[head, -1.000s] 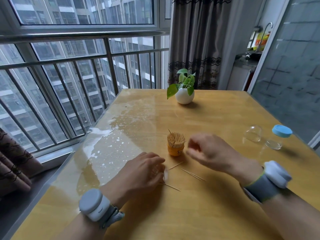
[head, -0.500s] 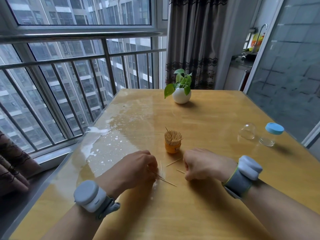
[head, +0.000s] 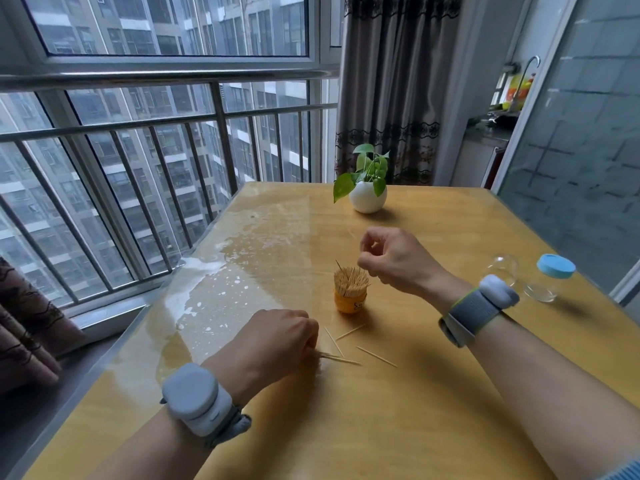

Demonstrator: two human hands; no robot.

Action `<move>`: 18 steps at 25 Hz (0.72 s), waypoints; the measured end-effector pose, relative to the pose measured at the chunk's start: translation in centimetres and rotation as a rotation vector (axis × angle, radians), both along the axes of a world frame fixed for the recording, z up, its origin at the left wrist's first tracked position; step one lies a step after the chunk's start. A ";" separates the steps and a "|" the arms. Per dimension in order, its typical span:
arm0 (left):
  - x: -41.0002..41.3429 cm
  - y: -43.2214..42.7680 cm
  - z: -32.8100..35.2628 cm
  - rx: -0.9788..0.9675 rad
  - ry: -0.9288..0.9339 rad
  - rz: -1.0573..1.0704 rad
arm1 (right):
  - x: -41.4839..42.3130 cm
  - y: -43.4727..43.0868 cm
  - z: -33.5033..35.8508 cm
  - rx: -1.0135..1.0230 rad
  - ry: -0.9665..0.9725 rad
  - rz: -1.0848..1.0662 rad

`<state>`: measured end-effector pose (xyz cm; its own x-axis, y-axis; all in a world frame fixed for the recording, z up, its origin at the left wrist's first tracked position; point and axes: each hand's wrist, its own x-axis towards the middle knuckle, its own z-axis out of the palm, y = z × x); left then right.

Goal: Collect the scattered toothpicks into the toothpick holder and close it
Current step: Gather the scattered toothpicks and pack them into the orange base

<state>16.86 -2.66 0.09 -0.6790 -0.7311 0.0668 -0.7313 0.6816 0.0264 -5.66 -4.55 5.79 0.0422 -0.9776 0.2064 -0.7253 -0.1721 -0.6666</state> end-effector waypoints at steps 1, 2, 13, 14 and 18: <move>-0.1 0.0 0.1 0.002 -0.028 0.007 | 0.1 -0.6 -0.4 0.043 0.103 0.023; 0.0 0.0 0.3 0.011 -0.053 0.015 | 0.0 -0.8 -0.5 0.091 0.191 0.033; -1.3 0.3 2.6 0.153 -0.271 0.040 | 1.7 4.9 -3.6 0.386 0.662 0.146; -1.5 0.4 2.6 0.138 -0.290 0.034 | 1.9 4.7 -3.5 0.380 0.672 0.143; -2.0 0.7 2.1 0.043 -0.331 0.015 | 2.7 4.8 -4.0 0.387 0.730 0.169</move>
<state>14.87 -1.99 2.19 -0.6476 -0.7387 -0.1870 -0.7151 0.6739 -0.1856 -2.97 0.23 1.84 0.1869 -0.9422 -0.2782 -0.9821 -0.1727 -0.0750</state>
